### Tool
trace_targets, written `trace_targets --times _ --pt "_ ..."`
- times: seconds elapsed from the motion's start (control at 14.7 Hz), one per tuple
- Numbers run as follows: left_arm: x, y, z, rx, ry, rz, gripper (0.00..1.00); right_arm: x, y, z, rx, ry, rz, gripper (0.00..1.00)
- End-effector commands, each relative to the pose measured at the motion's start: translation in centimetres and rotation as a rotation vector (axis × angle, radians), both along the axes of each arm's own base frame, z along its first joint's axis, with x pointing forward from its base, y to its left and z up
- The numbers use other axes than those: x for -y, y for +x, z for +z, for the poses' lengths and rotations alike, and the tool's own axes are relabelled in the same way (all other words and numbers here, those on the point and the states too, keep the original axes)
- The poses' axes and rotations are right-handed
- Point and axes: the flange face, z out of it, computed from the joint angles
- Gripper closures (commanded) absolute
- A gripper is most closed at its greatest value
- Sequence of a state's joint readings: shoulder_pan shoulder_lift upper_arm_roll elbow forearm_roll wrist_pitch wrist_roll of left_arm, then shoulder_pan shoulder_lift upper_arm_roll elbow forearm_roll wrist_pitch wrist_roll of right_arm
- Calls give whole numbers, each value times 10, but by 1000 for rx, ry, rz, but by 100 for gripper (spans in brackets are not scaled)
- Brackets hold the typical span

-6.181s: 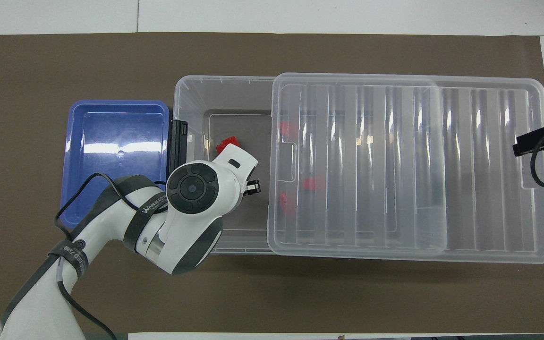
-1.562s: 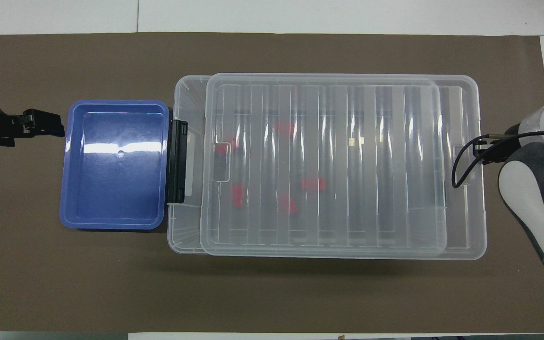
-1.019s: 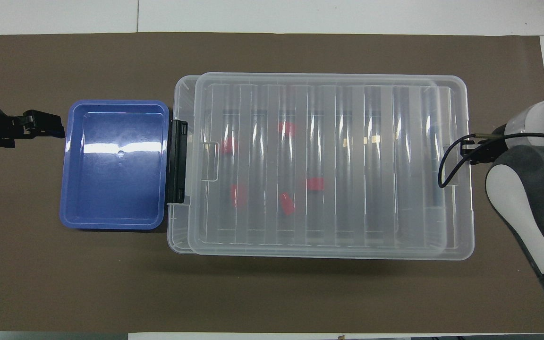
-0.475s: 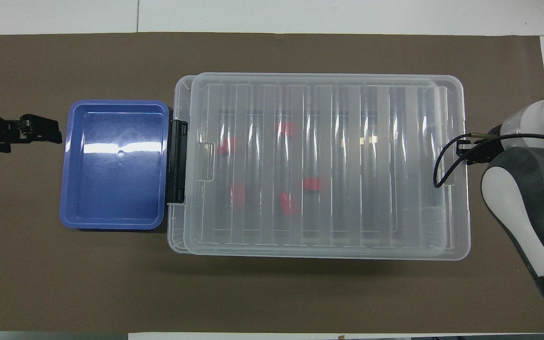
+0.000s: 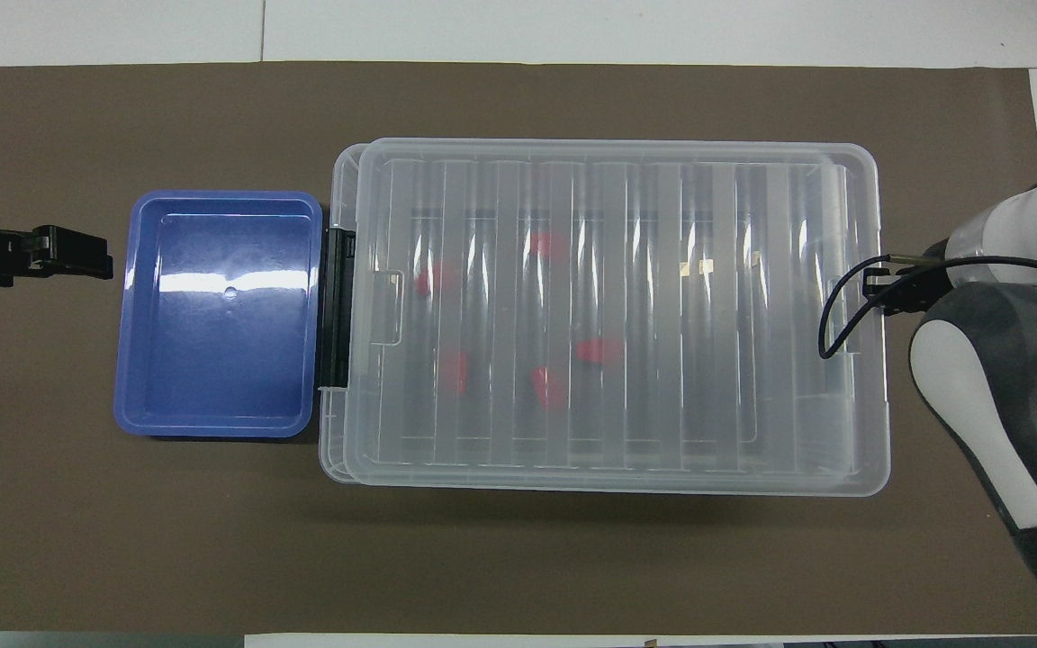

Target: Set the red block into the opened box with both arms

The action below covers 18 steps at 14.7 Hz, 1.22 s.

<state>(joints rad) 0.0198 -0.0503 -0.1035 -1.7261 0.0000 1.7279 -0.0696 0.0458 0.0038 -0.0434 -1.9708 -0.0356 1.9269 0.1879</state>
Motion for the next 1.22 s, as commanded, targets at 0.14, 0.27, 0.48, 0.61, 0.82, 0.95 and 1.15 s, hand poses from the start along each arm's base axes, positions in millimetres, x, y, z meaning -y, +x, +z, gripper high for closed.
trace_targets --times 0.14,0.27,0.48,0.61,0.82,0.95,1.15 --pt "0 -5 3 -10 10 -14 0 -13 -9 -3 7 19 -33 100" --pt "-3 -4 3 -12 11 -8 0 -13 -9 -3 7 19 -30 100" --pt "-4 -4 3 -12 11 -6 0 -13 -9 -2 5 19 -25 100" --pt "-3 -4 3 -12 11 -8 0 -10 -7 1 5 20 -12 100" --pt "-4 -5 3 -13 11 -6 0 -6 0 21 -6 20 -6 100" --pt "-4 -4 3 -12 10 -5 0 -3 2 37 -12 19 -12 100" --pt "-3 -5 3 -13 11 -8 0 2 3 72 -15 18 -22 100"
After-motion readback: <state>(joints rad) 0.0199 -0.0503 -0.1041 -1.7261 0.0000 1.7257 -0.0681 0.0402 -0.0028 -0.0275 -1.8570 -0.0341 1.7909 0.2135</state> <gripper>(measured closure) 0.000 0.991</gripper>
